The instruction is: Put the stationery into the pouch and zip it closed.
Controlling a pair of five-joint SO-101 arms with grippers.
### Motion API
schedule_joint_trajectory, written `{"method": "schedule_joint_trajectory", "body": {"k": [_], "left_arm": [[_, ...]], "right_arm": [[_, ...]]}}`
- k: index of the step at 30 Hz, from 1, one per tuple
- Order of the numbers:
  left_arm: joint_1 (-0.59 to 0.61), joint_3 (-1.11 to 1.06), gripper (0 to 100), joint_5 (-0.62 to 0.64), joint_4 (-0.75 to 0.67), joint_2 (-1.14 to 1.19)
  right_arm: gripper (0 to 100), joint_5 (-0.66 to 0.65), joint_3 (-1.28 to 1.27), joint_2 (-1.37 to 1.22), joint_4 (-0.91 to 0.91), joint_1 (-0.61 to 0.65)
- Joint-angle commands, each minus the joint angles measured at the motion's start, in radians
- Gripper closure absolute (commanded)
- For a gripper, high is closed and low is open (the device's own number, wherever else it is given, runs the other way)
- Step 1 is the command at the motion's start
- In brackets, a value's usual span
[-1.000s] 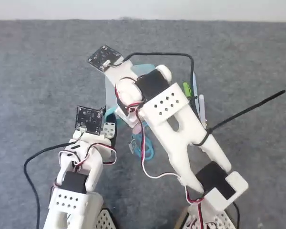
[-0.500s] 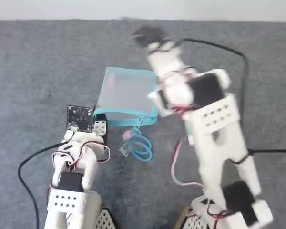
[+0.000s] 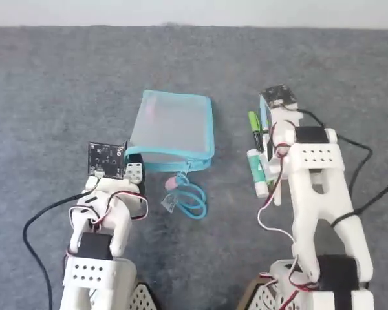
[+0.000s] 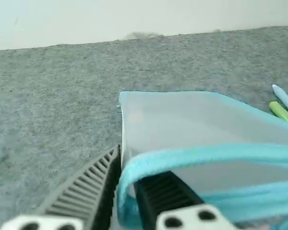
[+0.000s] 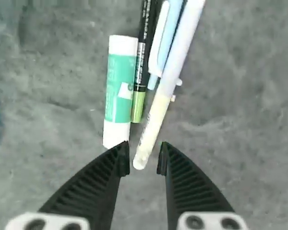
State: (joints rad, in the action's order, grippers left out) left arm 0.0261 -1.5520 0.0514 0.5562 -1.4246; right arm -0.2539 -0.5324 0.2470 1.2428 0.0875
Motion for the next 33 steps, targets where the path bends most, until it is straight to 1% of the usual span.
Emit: {"method": "schedule_joint_trajectory", "body": {"k": [1,12,17,24,33], "left_arm": [[0.008,0.053,99,-0.009,0.002,0.006],[0.009,0.053,99,-0.009,0.002,0.006],[0.009,0.053,99,-0.009,0.002,0.006],[0.009,0.051,99,-0.009,0.002,0.006],[0.009,0.051,99,-0.011,0.002,0.006]], "right_arm": [[89.7,-0.021,0.002,-0.031,-0.035,-0.015],[89.8,-0.023,0.008,-0.295,-0.179,-0.016],[90.1,-0.028,0.008,-0.361,-0.179,-0.016],[89.7,-0.023,0.003,-0.377,-0.166,-0.019],[89.6,-0.029,0.0,-0.378,-0.117,-0.081]]}}
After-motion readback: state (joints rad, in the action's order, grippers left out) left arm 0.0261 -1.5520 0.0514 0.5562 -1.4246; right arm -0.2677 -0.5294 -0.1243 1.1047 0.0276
